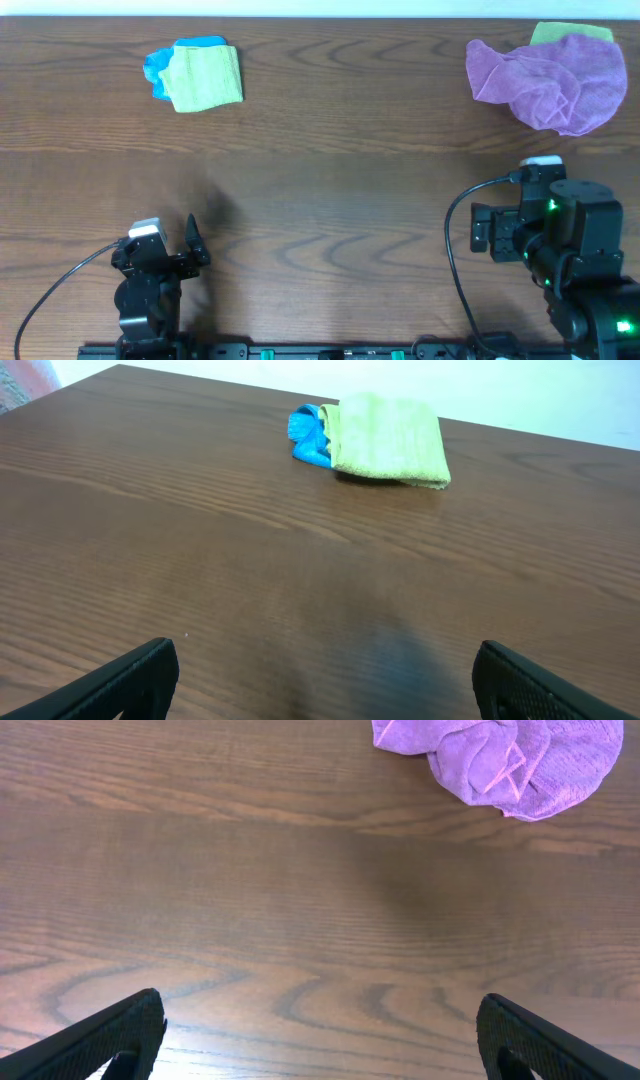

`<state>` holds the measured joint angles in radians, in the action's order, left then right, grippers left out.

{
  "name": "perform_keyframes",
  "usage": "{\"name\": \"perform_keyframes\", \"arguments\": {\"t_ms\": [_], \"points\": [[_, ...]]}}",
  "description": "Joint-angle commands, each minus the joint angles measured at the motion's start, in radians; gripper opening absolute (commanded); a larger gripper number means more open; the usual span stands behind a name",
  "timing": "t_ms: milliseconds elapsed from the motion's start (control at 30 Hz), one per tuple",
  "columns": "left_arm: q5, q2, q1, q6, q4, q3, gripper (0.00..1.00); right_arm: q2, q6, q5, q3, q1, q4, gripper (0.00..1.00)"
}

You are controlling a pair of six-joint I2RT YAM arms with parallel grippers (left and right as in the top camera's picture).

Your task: Fold the cloth

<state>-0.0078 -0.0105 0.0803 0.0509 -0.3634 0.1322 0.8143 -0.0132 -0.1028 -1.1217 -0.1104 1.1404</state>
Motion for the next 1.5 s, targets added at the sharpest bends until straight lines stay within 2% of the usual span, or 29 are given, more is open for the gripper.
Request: {"name": "perform_keyframes", "arguments": {"t_ms": [0,733,867,1100,1267,1467], "points": [[-0.018,0.006,-0.004,-0.014,-0.002,-0.023,0.95,-0.002,0.011,-0.005,0.000,0.006,0.001,0.99],[-0.018,0.006,-0.004,-0.014,-0.002,-0.023,0.95,-0.029,0.022,-0.006,0.000,-0.007,-0.001,0.99],[-0.018,0.006,-0.004,-0.014,-0.002,-0.023,0.95,-0.122,0.027,-0.006,0.000,-0.007,-0.077,0.99],[-0.018,0.006,-0.004,-0.014,-0.002,-0.023,0.95,-0.317,0.170,-0.006,0.073,0.023,-0.105,0.99],[-0.018,0.006,-0.004,-0.014,-0.002,-0.023,0.95,-0.525,0.171,0.029,0.275,0.052,-0.183,0.99],[-0.018,0.006,-0.004,-0.014,-0.002,-0.023,0.95,-0.661,0.171,0.166,0.480,0.069,-0.296,0.99]]}}
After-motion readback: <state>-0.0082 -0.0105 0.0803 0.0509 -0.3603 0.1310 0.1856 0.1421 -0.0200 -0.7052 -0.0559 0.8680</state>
